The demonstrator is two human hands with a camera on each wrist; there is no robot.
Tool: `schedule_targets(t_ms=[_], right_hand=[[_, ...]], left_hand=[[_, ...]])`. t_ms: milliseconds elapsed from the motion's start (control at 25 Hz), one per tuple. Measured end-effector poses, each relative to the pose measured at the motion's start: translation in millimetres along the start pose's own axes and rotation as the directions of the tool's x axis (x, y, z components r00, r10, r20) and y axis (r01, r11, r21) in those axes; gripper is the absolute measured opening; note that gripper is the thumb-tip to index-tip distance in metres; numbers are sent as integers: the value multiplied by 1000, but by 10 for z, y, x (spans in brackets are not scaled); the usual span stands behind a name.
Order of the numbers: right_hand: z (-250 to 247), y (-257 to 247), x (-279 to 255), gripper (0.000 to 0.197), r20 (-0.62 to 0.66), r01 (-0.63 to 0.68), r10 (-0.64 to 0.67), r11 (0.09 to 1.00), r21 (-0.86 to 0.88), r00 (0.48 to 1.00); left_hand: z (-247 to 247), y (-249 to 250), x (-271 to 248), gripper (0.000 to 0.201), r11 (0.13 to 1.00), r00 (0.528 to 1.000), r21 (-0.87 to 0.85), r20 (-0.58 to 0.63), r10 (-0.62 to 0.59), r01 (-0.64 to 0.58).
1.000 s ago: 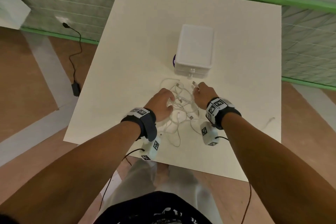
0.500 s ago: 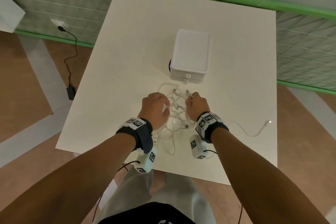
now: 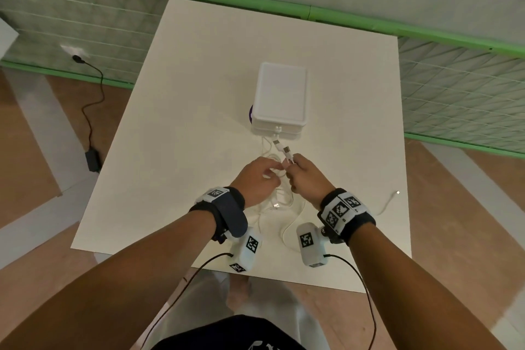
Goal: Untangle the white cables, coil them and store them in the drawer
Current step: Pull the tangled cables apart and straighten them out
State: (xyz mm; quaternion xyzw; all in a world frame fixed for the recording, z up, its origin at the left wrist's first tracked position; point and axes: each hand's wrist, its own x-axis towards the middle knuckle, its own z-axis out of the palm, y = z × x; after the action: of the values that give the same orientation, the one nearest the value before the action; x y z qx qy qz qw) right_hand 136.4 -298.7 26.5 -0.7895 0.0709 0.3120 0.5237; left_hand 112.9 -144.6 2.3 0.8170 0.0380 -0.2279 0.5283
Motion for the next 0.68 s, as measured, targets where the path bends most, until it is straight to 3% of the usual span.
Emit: schedule_targets(t_ms=[120,320,480,600,680], right_hand=[[-4,-51,-28,26,-66,10,-2,993,118,998],[51,-83,-57,25,-129,55,-36,987,154,991],[99,-245,-189,26,-215,127,-73,960,251,974],[91,-442,-314,28,-238,185,-81,869,459,968],[57,-617,-428,31,-256,220,-79,779,588,963]], left_hand=[[-13,-73,-70,18,998,996,60,88,16,-22],[-28,-143,-27,23,941,980,272,42,194,-198],[88,-222,0,11,893,969,394,-23,248,-219],[211,-309,37,20,868,947,444,-112,300,-222],[282,-372,65,14,870,932,440,-166,322,-222]])
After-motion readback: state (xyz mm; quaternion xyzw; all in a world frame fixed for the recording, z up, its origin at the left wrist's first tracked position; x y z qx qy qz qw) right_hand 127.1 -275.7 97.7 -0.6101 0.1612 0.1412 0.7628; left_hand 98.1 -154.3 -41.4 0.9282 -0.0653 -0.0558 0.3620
